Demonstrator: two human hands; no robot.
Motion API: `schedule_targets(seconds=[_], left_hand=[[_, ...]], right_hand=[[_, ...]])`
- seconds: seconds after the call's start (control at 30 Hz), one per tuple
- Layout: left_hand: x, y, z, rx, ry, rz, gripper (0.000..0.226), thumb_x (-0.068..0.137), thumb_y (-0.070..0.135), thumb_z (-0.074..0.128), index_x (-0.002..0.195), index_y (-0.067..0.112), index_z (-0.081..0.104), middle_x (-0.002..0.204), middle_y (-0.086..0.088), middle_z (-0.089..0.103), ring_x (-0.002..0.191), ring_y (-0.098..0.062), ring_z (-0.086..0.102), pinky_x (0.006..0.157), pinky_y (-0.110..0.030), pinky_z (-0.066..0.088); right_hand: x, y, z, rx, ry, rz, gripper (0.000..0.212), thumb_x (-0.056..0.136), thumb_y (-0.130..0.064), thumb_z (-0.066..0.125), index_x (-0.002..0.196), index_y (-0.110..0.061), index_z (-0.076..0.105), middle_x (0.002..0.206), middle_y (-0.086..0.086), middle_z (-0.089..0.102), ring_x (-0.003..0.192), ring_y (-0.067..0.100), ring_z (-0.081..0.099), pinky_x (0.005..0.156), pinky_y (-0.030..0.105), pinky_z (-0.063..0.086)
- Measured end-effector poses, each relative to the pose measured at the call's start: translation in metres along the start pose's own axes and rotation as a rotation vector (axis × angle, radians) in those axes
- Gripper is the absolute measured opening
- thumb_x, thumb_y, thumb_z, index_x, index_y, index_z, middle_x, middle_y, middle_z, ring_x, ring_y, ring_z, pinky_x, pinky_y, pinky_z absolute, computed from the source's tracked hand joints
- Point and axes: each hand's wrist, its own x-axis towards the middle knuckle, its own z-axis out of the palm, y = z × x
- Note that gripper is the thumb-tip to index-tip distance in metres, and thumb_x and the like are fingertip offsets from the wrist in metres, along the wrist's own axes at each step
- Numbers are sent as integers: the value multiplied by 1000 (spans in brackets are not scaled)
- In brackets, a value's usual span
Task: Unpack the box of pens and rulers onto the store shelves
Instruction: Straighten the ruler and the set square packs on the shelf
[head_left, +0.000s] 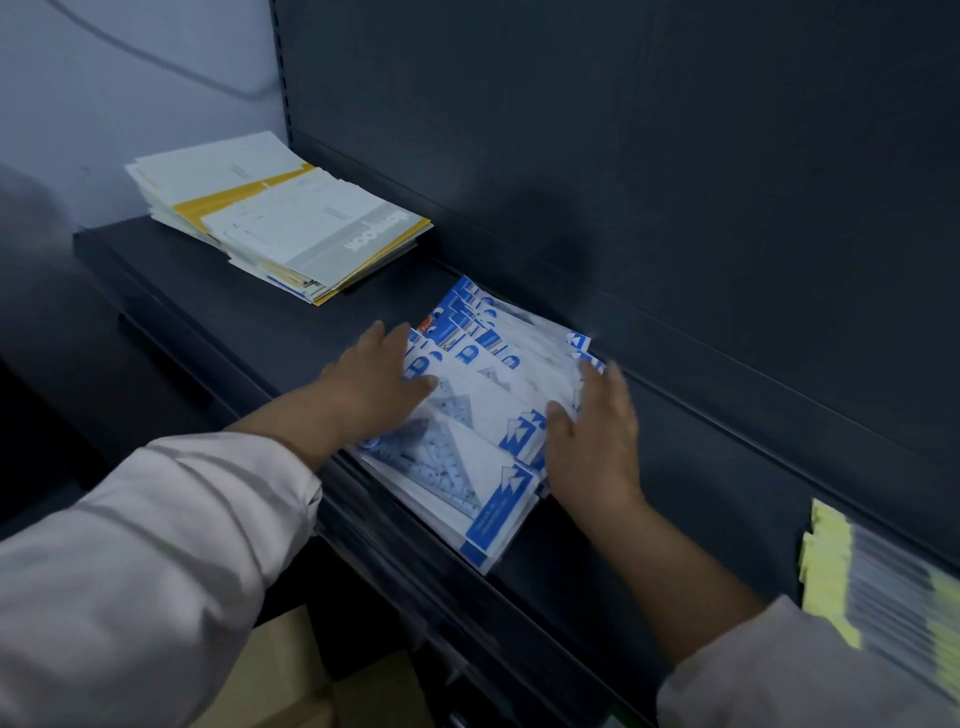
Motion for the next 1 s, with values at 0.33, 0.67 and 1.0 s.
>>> schedule_targets(seconds=[0.33,0.67,1.0], left_hand=[[43,26,-7,-288,-43,-8,61,94,29,55,146,14,27,147,-7,37,128,-24,42,91,-26,31],[78,39,-7,-347,-1,-58,70,93,31,55,150,19,17,136,-5,44,104,-22,50,82,-27,35],[123,61,-8,-381,-98,-81,73,91,32,59,150,16,20,152,-7,31,130,-28,41,106,-36,35]], right_hand=[[9,-7,24,259,-69,98,65,97,-19,47,152,-17,12,159,-3,2,145,15,12,117,26,15],[38,13,11,247,32,174,63,98,-22,47,152,-13,15,160,-1,6,145,14,12,104,13,9],[54,16,15,31,-82,177,78,97,-49,40,153,-16,-4,161,-1,-8,148,16,-1,120,33,2]])
